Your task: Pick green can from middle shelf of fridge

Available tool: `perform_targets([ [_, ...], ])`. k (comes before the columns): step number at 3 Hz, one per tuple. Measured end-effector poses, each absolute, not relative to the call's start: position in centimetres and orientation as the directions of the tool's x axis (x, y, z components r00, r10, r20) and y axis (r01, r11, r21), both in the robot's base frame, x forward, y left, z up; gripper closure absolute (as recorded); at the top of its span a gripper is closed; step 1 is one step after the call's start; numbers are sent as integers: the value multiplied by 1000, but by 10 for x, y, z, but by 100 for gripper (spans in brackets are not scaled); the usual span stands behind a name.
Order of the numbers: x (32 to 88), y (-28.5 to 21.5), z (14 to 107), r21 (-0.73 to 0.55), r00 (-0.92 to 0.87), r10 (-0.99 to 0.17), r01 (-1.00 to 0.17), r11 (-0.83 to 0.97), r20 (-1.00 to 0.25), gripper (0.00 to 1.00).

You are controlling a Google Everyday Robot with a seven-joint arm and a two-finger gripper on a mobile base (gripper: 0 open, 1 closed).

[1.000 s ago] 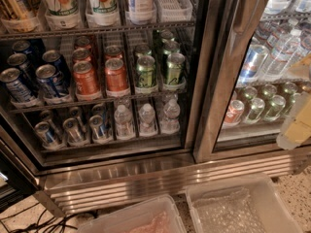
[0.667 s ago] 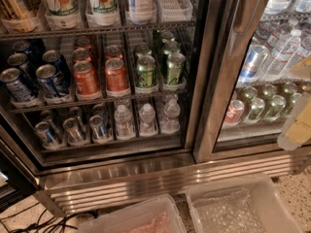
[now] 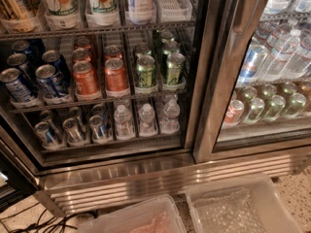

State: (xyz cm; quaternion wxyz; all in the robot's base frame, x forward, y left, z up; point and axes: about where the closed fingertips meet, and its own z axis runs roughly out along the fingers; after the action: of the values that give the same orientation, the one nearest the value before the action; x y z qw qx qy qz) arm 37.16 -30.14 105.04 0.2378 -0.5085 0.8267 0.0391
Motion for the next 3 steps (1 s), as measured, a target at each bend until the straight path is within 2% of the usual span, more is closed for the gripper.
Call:
perform_targets([
  [1,375,-310,1098,-271,-335,-786,-808,524,-520,0],
  [2,375,-310,1098,-271,-335,-786,-808,524,-520,0],
  [3,382,-296,1071,-215,-323,-791,-846,487,-520,0],
])
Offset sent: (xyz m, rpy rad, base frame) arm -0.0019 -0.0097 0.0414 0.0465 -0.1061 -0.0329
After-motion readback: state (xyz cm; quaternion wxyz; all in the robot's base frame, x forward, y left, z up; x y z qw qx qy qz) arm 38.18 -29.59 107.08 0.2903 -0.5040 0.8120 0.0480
